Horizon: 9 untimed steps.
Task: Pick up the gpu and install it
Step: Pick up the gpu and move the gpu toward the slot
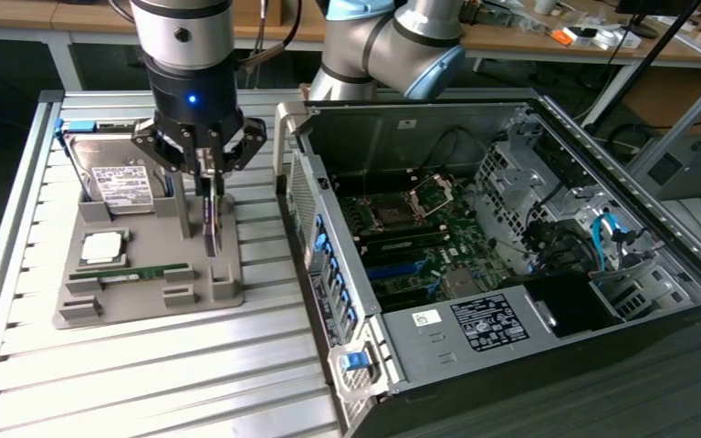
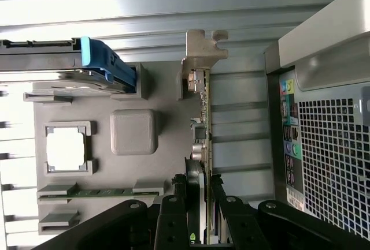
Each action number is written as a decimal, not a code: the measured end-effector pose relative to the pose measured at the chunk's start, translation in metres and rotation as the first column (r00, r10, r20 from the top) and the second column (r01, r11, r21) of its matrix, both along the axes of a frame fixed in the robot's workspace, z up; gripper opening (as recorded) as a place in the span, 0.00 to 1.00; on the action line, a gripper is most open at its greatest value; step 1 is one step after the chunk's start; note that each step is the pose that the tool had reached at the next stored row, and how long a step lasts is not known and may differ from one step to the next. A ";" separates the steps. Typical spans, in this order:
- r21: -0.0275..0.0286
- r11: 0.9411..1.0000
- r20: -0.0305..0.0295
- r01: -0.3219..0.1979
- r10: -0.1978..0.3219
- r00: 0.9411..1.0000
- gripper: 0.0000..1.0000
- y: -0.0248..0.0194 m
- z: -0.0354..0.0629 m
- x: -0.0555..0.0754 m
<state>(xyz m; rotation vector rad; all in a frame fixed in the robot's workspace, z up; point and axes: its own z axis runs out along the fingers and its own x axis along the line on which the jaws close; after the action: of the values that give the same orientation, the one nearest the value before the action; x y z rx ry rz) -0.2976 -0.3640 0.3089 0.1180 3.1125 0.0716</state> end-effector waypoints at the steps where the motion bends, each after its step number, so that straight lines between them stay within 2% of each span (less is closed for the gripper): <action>1: 0.000 1.000 0.000 0.000 0.000 1.000 0.27 0.0000 0.0004 0.000; 9: 0.000 1.000 0.000 0.000 0.000 1.000 0.27 0.0000 0.0040 0.000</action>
<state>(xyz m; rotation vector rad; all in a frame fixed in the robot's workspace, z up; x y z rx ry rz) -0.2977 -0.3640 0.3130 0.1180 3.1125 0.0718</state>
